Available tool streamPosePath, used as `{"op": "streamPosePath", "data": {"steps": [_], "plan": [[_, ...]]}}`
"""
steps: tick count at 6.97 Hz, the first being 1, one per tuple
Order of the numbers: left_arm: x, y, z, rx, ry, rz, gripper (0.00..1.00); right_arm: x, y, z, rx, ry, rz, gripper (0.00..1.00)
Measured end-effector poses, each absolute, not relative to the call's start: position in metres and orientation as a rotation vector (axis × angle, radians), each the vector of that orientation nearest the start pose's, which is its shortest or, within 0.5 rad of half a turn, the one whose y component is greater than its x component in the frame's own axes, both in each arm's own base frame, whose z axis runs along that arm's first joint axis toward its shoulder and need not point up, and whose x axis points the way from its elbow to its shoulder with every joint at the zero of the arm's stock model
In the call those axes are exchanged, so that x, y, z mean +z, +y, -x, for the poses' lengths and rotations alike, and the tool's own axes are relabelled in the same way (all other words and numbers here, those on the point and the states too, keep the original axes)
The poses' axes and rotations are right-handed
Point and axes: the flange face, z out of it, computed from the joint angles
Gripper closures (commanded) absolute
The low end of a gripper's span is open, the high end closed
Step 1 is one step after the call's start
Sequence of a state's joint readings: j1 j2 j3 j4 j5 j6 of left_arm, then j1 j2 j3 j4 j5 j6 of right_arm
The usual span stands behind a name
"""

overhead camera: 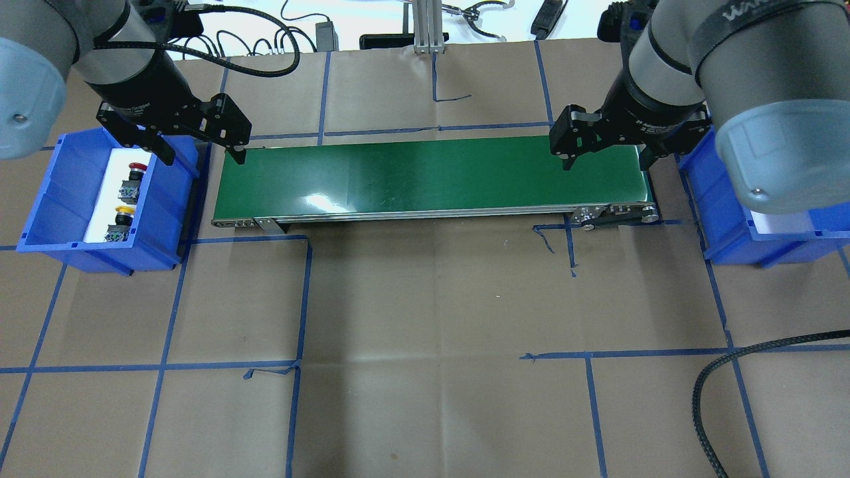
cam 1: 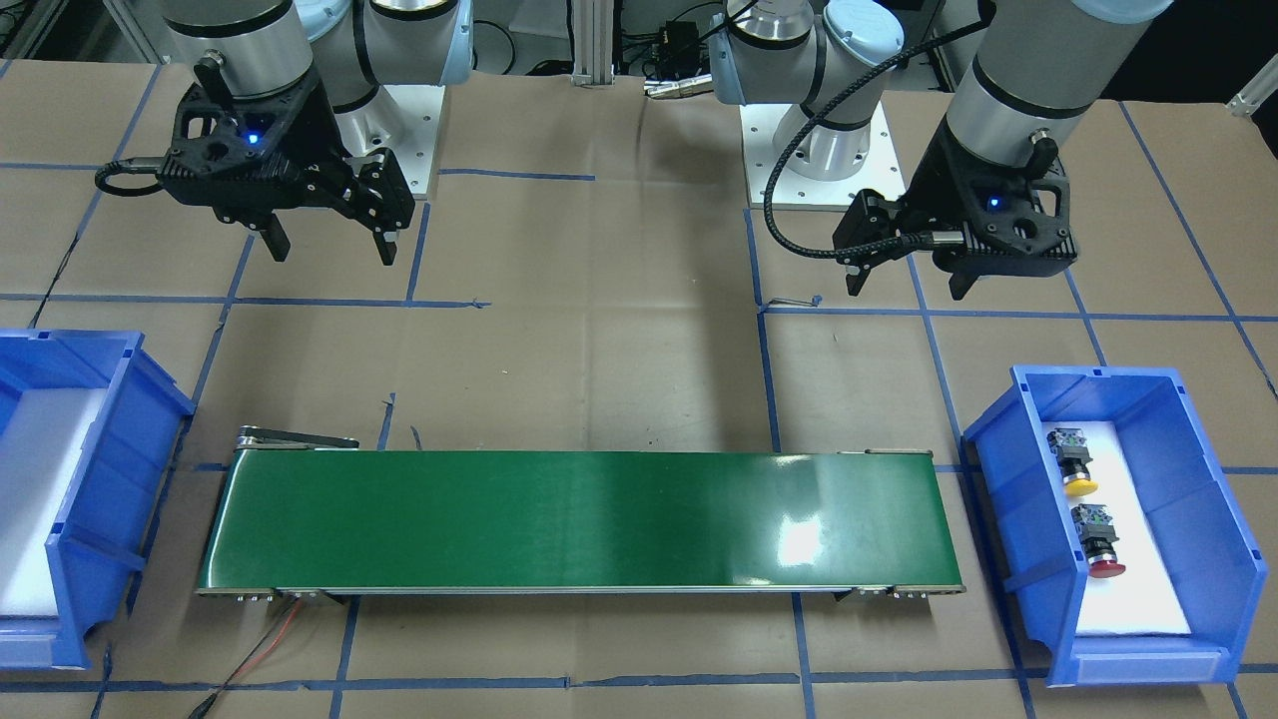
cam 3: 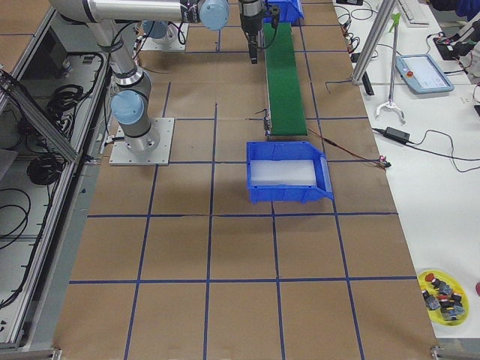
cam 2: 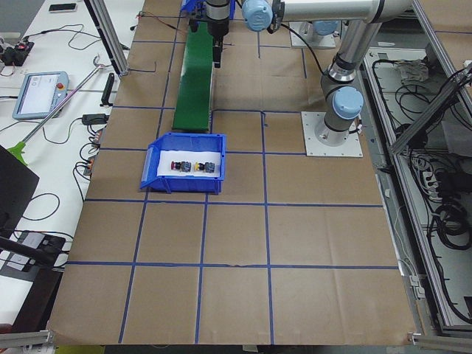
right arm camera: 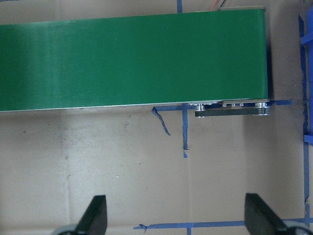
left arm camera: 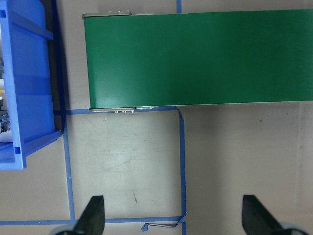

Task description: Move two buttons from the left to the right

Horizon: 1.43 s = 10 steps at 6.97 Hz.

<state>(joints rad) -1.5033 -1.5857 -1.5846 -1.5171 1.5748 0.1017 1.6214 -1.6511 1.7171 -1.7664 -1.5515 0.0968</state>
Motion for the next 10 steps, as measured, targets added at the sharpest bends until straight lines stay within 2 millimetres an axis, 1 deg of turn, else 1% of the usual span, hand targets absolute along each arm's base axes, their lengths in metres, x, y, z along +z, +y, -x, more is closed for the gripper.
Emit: {"op": "streamPosePath", "data": {"steps": [6, 8, 9, 10], "plan": [[0.480, -0.506, 0.100, -0.041, 3.142, -0.046, 0.00, 0.471, -0.461, -0.159, -0.176, 3.109, -0.072, 0.00], [0.480, -0.504, 0.099, -0.039, 3.142, -0.050, 0.00, 0.466, -0.457, -0.158, -0.100, 3.116, -0.075, 0.00], [0.480, -0.505, 0.097, -0.040, 3.137, -0.054, 0.00, 0.464, -0.455, -0.158, -0.076, 3.118, -0.076, 0.00], [0.480, -0.508, 0.089, -0.044, 3.134, -0.047, 0.00, 0.463, -0.455, -0.158, -0.065, 3.118, -0.077, 0.00]]}}
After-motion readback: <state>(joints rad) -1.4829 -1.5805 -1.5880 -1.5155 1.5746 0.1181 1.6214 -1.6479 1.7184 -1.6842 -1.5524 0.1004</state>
